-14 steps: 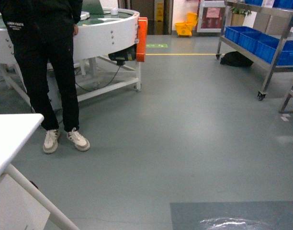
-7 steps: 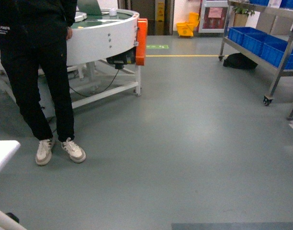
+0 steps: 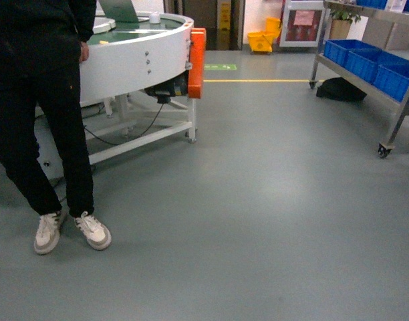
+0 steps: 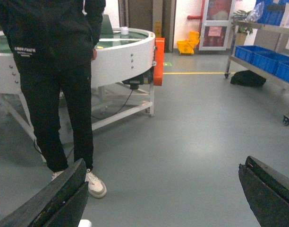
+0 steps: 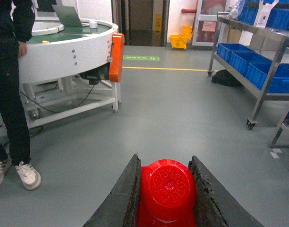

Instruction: Pick red block from blue box to shelf

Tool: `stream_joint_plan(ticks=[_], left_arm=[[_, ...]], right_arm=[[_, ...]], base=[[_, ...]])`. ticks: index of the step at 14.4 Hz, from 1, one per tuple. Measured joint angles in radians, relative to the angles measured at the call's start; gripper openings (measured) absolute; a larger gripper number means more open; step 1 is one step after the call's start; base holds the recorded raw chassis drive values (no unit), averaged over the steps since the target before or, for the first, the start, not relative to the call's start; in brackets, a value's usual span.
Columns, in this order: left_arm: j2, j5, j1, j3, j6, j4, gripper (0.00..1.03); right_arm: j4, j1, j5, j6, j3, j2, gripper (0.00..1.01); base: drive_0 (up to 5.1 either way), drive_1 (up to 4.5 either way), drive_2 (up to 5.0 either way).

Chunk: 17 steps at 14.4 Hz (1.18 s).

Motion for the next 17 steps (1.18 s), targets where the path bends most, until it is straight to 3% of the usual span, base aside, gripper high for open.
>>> stream_joint_plan(ticks=[17], left_arm=[[0.000,-0.001,0.001,0.000,0.000,-0.001,0.98]], right_arm=[[-0.002,0.000,0.000,0.003,0.000,0.001,0.23]], base=[[-0.2,4.00,-4.3]])
